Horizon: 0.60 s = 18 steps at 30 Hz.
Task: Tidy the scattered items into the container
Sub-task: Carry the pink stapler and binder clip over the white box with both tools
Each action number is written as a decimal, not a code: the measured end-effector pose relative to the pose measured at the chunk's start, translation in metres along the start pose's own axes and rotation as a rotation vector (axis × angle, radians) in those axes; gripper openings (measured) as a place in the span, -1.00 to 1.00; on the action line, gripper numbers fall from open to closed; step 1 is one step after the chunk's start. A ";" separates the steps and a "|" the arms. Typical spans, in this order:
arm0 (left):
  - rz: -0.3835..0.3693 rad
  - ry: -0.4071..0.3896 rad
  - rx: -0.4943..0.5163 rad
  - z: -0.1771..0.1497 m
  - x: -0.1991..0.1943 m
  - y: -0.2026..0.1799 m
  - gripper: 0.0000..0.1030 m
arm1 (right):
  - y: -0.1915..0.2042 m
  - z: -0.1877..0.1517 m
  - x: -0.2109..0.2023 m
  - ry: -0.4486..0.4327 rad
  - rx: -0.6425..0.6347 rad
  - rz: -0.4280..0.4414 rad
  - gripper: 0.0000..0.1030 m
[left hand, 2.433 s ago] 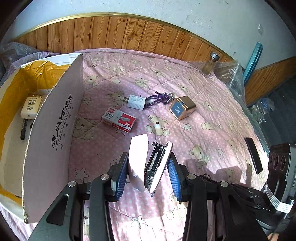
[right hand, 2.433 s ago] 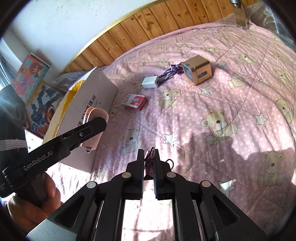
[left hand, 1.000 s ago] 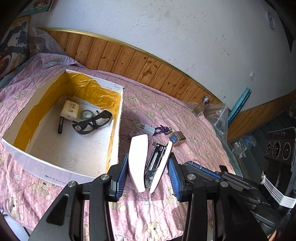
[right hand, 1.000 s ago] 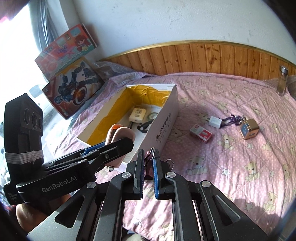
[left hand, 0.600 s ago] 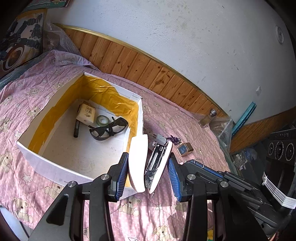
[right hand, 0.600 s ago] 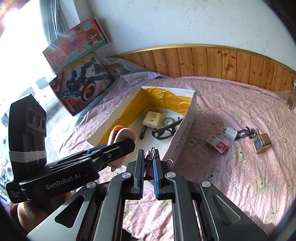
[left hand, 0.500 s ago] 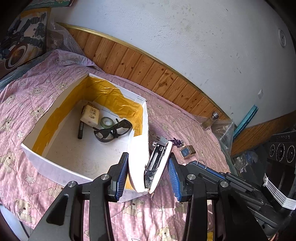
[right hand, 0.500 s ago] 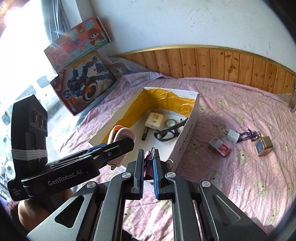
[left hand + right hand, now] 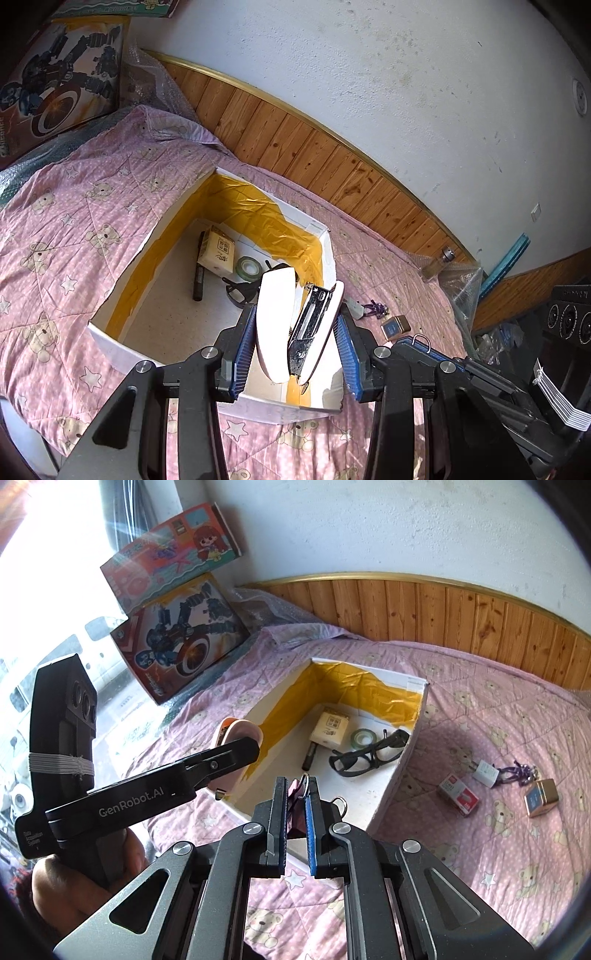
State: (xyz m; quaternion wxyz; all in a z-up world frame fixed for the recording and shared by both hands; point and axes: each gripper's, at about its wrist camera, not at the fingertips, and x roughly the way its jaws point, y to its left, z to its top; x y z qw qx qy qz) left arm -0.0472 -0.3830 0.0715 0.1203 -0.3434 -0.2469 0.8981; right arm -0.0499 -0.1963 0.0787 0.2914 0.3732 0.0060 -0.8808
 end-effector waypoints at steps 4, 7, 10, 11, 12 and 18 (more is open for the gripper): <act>0.024 0.000 -0.003 0.008 -0.001 0.009 -0.17 | 0.004 0.005 0.010 0.010 -0.007 0.010 -0.83; 0.046 0.004 -0.005 0.012 0.002 0.015 -0.17 | 0.004 0.008 0.020 0.021 -0.003 0.021 -0.83; 0.067 0.015 -0.004 0.016 0.007 0.019 -0.17 | 0.004 0.009 0.030 0.038 0.004 0.026 -0.83; 0.071 0.020 0.000 0.017 0.009 0.020 -0.17 | 0.003 0.010 0.034 0.043 0.006 0.029 -0.83; 0.079 0.026 0.005 0.018 0.011 0.021 -0.17 | 0.002 0.011 0.037 0.049 0.010 0.030 -0.83; 0.135 0.064 0.032 0.022 0.026 0.028 -0.17 | -0.007 0.015 0.060 0.100 0.056 0.039 -0.83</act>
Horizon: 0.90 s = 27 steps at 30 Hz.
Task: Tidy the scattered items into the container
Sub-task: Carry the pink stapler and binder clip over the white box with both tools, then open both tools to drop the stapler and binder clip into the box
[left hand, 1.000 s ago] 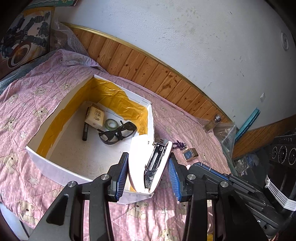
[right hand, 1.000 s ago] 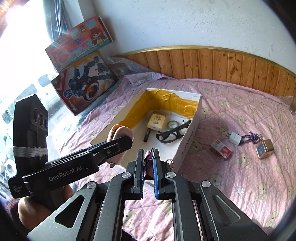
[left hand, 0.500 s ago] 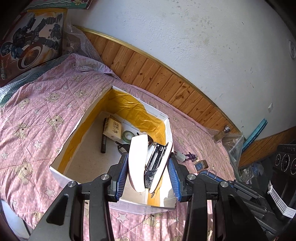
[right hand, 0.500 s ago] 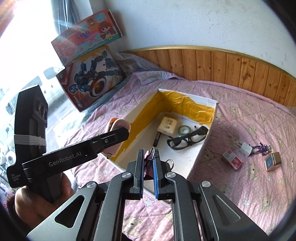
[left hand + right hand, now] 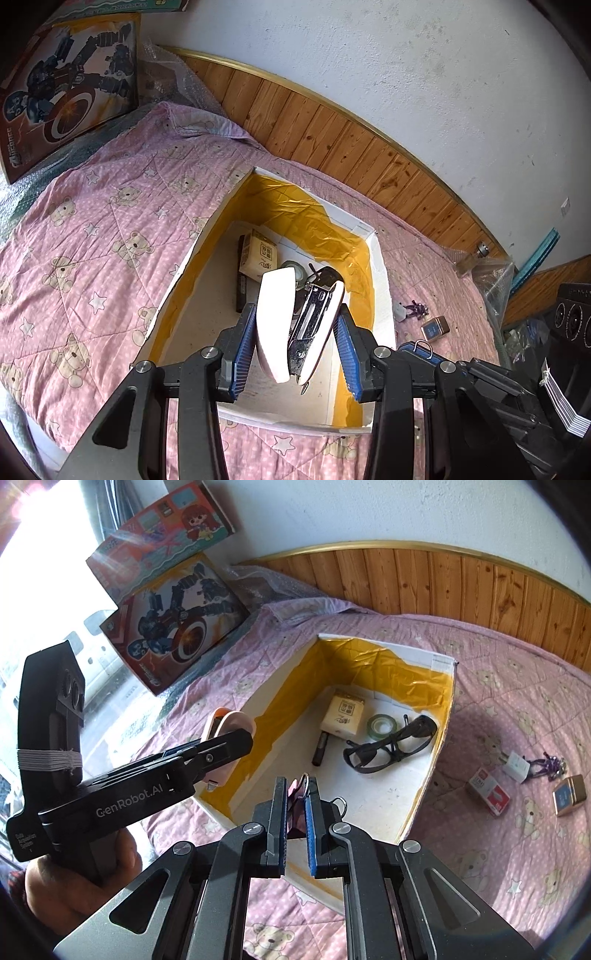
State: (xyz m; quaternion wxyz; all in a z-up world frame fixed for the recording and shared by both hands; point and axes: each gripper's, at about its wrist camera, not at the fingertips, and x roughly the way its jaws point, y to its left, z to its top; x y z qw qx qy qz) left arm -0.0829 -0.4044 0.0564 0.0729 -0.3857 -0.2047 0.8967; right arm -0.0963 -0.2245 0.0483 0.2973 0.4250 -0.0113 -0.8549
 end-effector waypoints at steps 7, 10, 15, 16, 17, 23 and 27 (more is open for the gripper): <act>0.066 0.067 0.038 0.003 0.020 0.007 -0.17 | -0.004 0.007 0.027 0.082 0.027 0.013 -0.83; 0.077 0.097 0.052 0.003 0.028 0.009 -0.17 | -0.004 0.009 0.036 0.112 0.023 0.015 -0.82; 0.095 0.150 0.069 0.002 0.043 0.013 -0.17 | -0.002 0.008 0.050 0.158 0.017 0.009 -0.82; 0.102 0.156 0.066 0.002 0.045 0.015 -0.16 | -0.001 0.008 0.052 0.162 0.016 0.009 -0.82; 0.105 0.161 0.062 0.001 0.047 0.016 -0.16 | 0.000 0.009 0.053 0.166 0.016 0.012 -0.80; 0.132 0.180 0.026 0.001 0.053 0.028 -0.11 | 0.001 0.009 0.059 0.180 0.023 0.009 -0.71; 0.118 0.157 0.004 0.005 0.048 0.033 -0.08 | -0.001 0.010 0.059 0.175 0.035 -0.003 -0.66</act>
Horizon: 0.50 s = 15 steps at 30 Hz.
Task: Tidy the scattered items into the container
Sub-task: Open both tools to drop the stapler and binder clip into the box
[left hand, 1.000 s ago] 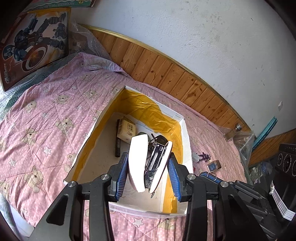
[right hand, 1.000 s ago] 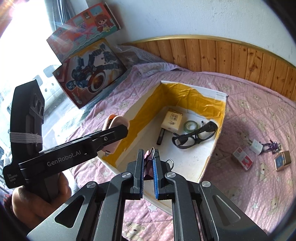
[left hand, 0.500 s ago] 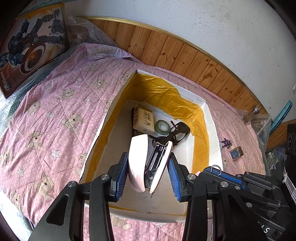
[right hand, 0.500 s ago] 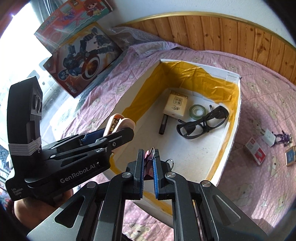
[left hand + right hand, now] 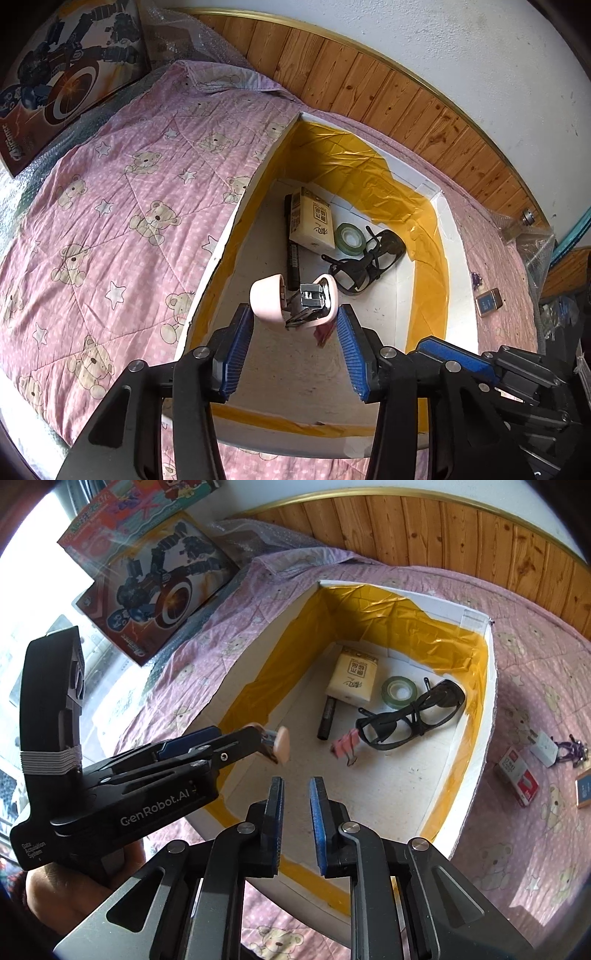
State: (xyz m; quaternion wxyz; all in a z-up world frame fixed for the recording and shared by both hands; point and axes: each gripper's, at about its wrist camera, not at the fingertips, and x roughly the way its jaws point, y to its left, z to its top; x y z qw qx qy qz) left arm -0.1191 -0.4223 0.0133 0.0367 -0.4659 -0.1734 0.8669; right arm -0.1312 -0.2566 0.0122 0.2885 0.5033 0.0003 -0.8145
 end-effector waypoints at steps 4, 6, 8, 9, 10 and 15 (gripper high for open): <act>-0.012 -0.008 -0.006 0.002 -0.003 0.002 -0.08 | -0.001 -0.001 -0.001 -0.001 0.013 -0.005 -0.66; -0.015 -0.007 -0.009 0.002 -0.004 0.003 -0.08 | -0.001 -0.002 -0.001 0.001 0.015 -0.007 -0.66; -0.020 -0.005 -0.011 0.000 -0.004 0.004 -0.08 | 0.000 -0.003 0.000 0.004 0.017 -0.006 -0.66; -0.021 -0.003 -0.012 0.000 -0.004 0.003 -0.08 | 0.000 -0.004 0.000 0.005 0.016 -0.007 -0.66; -0.024 -0.002 -0.014 -0.001 -0.004 0.003 -0.08 | 0.001 -0.004 0.000 0.005 0.016 -0.006 -0.66; -0.035 -0.003 -0.013 -0.003 -0.007 0.002 -0.08 | 0.004 -0.005 -0.002 0.003 0.012 -0.006 -0.65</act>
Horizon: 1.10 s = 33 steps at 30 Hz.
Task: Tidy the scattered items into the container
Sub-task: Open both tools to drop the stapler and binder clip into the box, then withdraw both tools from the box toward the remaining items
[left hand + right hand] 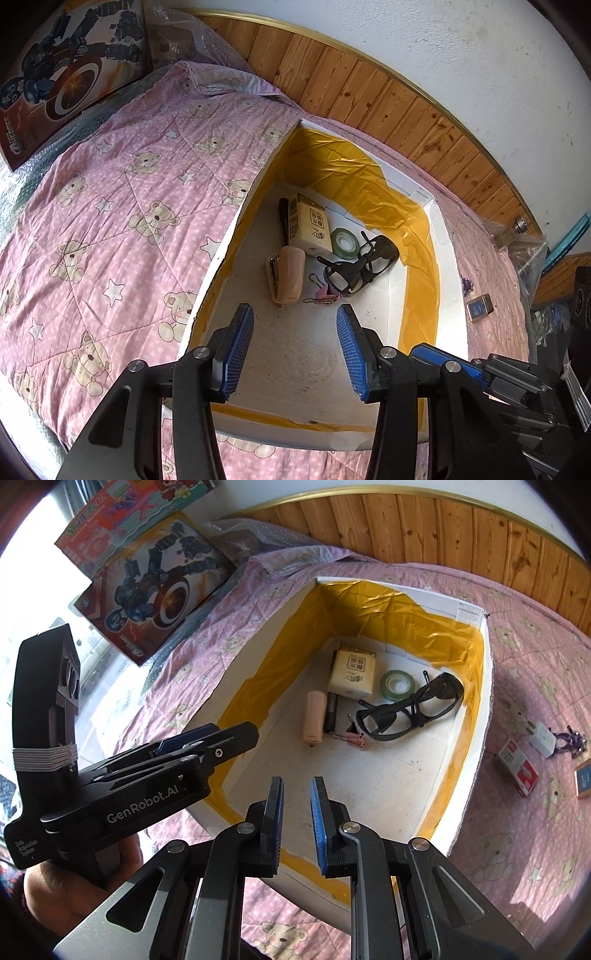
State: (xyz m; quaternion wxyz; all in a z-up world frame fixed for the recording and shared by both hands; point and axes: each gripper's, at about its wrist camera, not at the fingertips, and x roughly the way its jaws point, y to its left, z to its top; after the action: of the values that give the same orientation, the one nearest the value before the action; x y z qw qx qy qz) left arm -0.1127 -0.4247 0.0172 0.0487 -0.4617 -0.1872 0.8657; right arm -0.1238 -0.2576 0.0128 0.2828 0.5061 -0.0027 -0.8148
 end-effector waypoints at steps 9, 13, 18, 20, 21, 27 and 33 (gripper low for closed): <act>-0.015 0.005 0.003 -0.006 -0.004 -0.005 -0.08 | 0.001 -0.005 -0.006 -0.006 0.000 -0.002 -0.64; -0.023 0.009 0.004 -0.011 -0.006 -0.009 -0.08 | 0.001 -0.009 -0.010 -0.011 0.003 0.000 -0.64; -0.027 0.007 0.012 -0.013 -0.011 -0.014 -0.08 | 0.001 -0.011 -0.016 -0.023 0.005 0.005 -0.63; -0.027 0.003 0.013 -0.014 -0.013 -0.016 -0.07 | 0.001 -0.013 -0.019 -0.027 0.005 0.006 -0.63; -0.027 0.001 0.014 -0.014 -0.014 -0.017 -0.07 | 0.001 -0.014 -0.020 -0.029 0.005 0.007 -0.63; -0.031 0.000 0.024 -0.018 -0.020 -0.024 -0.07 | 0.001 -0.019 -0.027 -0.040 0.010 0.012 -0.62; -0.030 -0.001 0.035 -0.024 -0.026 -0.031 -0.06 | 0.000 -0.025 -0.037 -0.057 0.016 0.022 -0.59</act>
State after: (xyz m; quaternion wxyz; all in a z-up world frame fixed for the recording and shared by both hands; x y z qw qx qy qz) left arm -0.0817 -0.3961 0.0367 0.0696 -0.4574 -0.1789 0.8683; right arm -0.0911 -0.2332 0.0314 0.2874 0.4848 -0.0226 -0.8257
